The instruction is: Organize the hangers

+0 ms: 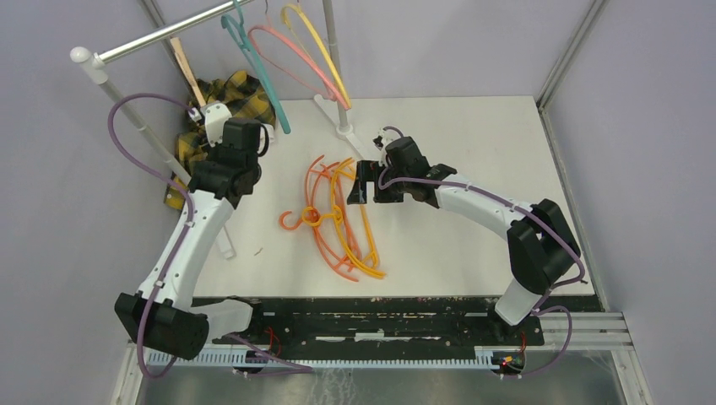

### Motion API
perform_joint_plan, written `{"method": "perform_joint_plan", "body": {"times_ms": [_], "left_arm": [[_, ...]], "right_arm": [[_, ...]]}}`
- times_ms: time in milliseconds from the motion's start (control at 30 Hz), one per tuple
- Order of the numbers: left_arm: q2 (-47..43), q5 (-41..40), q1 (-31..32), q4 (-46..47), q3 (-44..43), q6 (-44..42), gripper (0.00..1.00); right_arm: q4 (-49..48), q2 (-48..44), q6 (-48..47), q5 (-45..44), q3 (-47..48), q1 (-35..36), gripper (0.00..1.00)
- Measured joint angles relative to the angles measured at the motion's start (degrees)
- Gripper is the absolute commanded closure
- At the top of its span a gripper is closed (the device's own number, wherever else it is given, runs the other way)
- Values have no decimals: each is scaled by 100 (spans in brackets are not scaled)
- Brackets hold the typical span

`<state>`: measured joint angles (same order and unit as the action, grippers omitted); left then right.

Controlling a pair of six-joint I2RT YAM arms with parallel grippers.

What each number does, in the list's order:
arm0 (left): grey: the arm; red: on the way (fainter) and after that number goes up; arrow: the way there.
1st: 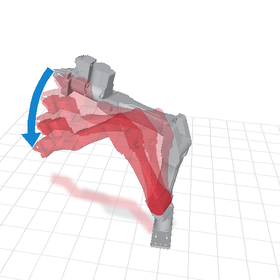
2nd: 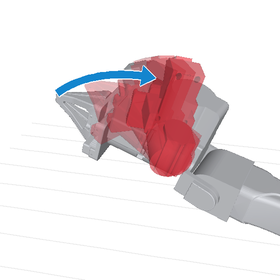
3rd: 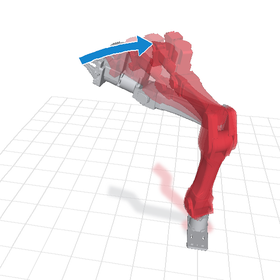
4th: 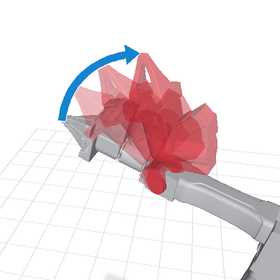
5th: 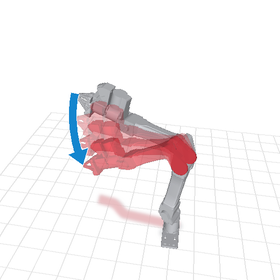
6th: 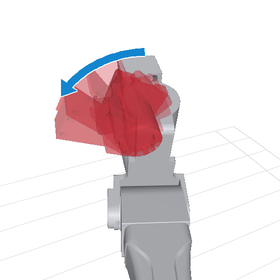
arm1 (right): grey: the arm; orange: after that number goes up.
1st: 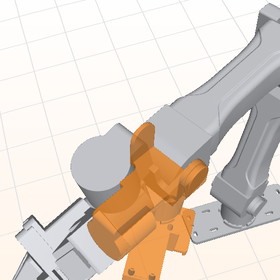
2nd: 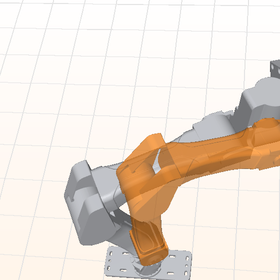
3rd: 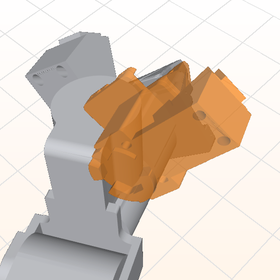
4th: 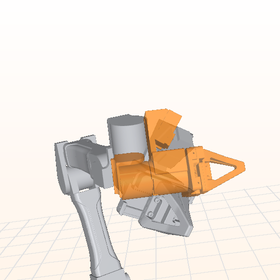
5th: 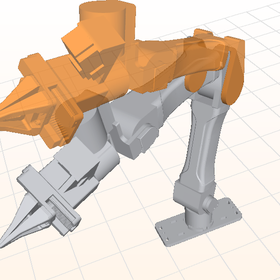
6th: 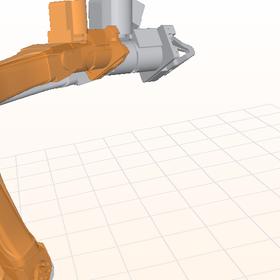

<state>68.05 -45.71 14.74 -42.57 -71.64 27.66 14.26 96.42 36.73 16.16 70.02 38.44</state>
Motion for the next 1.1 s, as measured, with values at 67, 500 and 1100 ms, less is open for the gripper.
{"method": "perform_joint_plan", "body": {"times_ms": [67,500,1100], "left_arm": [[212,-125,0,-85,-350,-127,97],[621,-479,20,-59,-1132,-601,97],[807,-321,114,461,-1598,-872,97]], "right_arm": [[85,4,-87,2,0,-22,0],[125,256,-205,72,17,-208,0],[-4,514,-96,227,57,-293,0]]}}
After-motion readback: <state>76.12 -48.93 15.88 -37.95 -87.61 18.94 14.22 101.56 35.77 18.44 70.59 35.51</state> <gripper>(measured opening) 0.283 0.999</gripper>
